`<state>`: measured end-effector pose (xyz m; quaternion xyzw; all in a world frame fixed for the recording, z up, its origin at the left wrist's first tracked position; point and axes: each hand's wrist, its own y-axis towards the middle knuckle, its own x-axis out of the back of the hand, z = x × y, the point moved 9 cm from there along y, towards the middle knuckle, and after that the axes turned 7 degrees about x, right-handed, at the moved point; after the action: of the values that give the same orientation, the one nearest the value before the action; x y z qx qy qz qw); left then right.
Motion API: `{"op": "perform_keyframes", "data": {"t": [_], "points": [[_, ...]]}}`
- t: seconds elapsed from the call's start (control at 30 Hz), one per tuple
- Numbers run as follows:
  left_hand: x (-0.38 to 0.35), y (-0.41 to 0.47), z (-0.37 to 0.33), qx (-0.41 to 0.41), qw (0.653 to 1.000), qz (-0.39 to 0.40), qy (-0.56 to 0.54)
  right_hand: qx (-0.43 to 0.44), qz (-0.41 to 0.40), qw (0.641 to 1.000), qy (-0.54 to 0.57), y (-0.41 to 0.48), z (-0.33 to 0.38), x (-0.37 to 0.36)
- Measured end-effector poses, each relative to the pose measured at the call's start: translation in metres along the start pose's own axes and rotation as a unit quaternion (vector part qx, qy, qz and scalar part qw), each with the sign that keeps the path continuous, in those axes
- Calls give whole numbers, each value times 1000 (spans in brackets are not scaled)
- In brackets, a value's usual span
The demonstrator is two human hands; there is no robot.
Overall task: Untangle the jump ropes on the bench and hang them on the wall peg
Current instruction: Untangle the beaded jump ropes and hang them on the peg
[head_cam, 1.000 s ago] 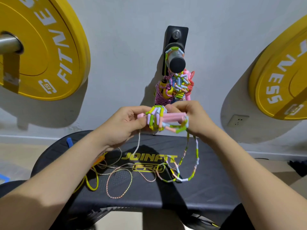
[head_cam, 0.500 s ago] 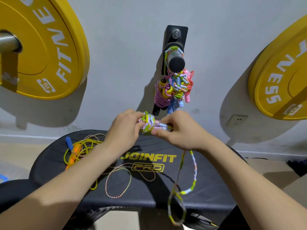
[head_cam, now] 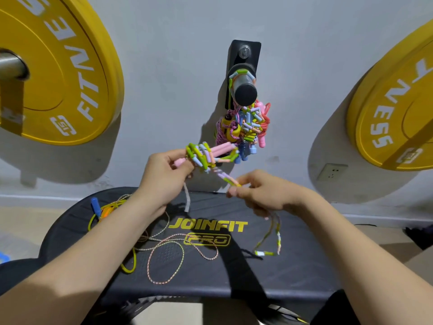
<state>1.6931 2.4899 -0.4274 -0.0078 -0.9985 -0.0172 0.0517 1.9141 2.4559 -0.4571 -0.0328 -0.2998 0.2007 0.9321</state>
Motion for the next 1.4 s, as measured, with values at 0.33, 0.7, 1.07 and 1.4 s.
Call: {"op": "perform_keyframes", "data": {"t": [0.33,0.7,1.07,1.4], "points": [[-34,-12,0,-167,896,89,401,196,-115,933,-278,-10,70,3],[-40,-18,-8,-50,962,269,6,143,-71,971,179,-6,49,13],[-13,7,28,33,994,-10,-100,-24,-55,985,162,-5,25,-19],[-22,-43,-25,-251,925,-139,250,1,-288,957,22,-17,40,4]]}}
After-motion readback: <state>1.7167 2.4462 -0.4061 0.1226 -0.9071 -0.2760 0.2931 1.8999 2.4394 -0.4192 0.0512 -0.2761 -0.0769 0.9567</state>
